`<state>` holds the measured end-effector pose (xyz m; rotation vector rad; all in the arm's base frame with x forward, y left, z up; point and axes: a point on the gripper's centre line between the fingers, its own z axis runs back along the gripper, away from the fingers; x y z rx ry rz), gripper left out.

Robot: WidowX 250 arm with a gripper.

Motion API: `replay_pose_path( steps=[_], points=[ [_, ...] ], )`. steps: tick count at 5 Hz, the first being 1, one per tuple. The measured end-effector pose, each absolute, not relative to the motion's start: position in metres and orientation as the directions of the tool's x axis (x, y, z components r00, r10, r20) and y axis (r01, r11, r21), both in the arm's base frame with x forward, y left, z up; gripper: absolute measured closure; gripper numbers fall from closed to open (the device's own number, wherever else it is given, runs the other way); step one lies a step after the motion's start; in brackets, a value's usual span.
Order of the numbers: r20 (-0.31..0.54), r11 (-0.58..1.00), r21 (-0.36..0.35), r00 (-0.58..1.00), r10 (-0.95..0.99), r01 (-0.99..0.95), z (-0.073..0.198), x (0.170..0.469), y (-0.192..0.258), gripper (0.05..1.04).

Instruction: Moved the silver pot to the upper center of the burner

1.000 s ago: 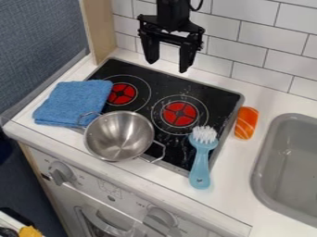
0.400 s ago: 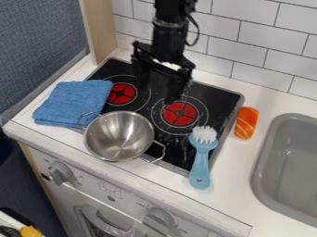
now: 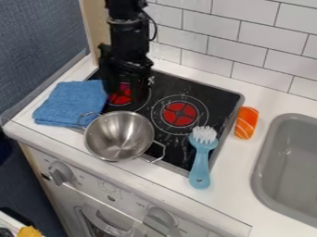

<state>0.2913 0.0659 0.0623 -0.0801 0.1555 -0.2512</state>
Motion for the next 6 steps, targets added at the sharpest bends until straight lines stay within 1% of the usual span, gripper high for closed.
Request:
replay_pose_path(
  steps=[1, 2, 3, 4, 5, 6],
  points=[
    [-0.15, 0.944, -0.102, 0.933, -0.327, 0.314, 0.051, 0.282, 0.069, 0.084],
    [-0.143, 0.924, -0.078, 0.913, -0.383, 0.375, 0.051, 0.284, 0.072, 0.083],
    [-0.142, 0.912, -0.093, 0.901, -0.409, 0.399, 0.043, 0.285, 0.075, 0.083],
    [-0.159, 0.905, -0.109, 0.891, -0.425, 0.412, 0.033, 0.283, 0.081, 0.083],
    [-0.149, 0.891, -0.108, 0.879, -0.452, 0.44, 0.029, 0.283, 0.081, 0.083],
    [-0.159, 0.876, -0.099, 0.862, -0.481, 0.471, 0.02, 0.276, 0.079, 0.083]
  ],
)
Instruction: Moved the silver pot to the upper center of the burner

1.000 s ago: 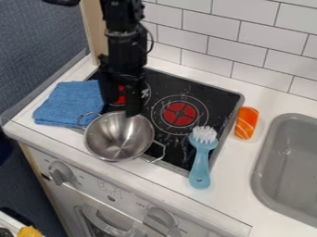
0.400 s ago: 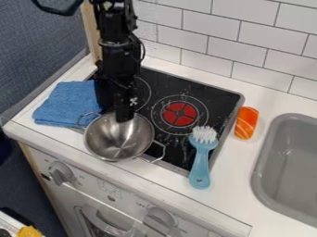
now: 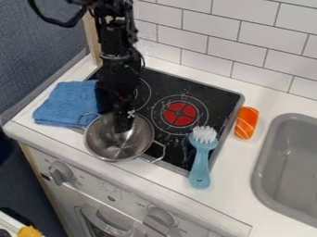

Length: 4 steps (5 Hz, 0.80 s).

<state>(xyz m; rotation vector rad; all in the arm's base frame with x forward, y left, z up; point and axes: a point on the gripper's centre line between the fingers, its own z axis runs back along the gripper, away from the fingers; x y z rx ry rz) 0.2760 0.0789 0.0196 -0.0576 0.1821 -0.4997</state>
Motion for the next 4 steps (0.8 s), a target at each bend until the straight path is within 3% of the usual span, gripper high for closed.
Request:
replay_pose_path(
  steps=[2, 4],
  points=[
    [-0.132, 0.85, -0.145, 0.842, -0.524, 0.506, 0.0125, 0.2734, 0.0781, 0.139],
    [-0.127, 0.846, -0.138, 0.838, -0.531, 0.515, 0.0105, 0.2732, 0.0785, 0.725]
  ],
)
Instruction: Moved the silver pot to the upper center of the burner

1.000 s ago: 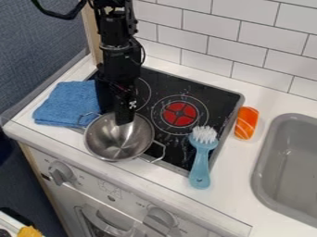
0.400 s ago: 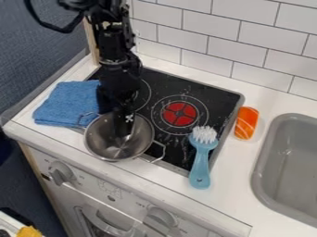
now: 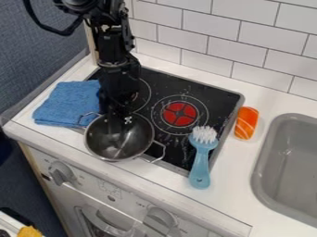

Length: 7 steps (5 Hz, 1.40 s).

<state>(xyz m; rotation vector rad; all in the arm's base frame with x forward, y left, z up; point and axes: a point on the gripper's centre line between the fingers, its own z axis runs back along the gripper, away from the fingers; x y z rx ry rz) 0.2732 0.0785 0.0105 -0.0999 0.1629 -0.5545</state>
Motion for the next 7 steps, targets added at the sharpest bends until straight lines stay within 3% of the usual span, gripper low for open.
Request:
replay_pose_path(
  steps=[1, 2, 3, 5, 7],
  points=[
    [-0.13, 0.849, -0.156, 0.842, -0.524, 0.505, 0.013, 0.271, 0.079, 0.896],
    [-0.091, 0.855, -0.211, 0.861, -0.501, 0.475, 0.019, 0.273, 0.083, 0.992],
    [-0.051, 0.864, -0.226, 0.88, -0.472, 0.45, 0.028, 0.282, 0.088, 1.01],
    [-0.003, 0.88, -0.327, 0.931, -0.366, 0.345, 0.047, 0.297, 0.094, 1.01],
    [-0.008, 0.981, -0.168, 0.995, -0.095, 0.092, 0.041, 0.32, 0.099, 1.01]
  ],
)
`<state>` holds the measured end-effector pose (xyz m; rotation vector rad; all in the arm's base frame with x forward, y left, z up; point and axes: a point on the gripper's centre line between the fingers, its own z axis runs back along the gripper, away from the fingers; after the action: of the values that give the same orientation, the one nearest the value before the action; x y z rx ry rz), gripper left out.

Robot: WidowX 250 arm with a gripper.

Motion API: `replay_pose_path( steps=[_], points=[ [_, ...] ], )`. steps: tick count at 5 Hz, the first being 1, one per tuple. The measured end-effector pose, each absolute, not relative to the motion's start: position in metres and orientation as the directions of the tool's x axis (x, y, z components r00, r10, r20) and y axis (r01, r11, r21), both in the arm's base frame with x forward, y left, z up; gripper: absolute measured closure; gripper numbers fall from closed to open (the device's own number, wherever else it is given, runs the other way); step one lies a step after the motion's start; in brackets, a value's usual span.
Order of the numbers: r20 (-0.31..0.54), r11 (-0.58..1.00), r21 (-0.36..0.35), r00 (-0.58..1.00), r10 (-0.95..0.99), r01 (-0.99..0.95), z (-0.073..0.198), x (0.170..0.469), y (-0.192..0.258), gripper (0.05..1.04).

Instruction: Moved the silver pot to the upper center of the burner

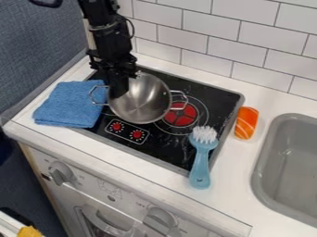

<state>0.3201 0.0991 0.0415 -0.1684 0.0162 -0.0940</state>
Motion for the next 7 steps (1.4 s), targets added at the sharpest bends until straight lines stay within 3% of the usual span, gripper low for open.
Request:
replay_pose_path(
  steps=[2, 3, 6, 7],
  points=[
    [0.077, 0.981, -0.173, 0.991, 0.107, -0.092, 0.058, 0.348, 0.111, 1.01],
    [0.037, 0.974, -0.191, 0.991, 0.128, -0.119, 0.045, 0.36, 0.117, 1.01],
    [-0.018, 0.985, -0.166, 0.999, -0.042, 0.039, 0.029, 0.385, 0.13, 1.011],
    [0.026, 0.99, -0.129, 0.998, -0.059, 0.062, 0.028, 0.394, 0.131, 1.011]
  ],
)
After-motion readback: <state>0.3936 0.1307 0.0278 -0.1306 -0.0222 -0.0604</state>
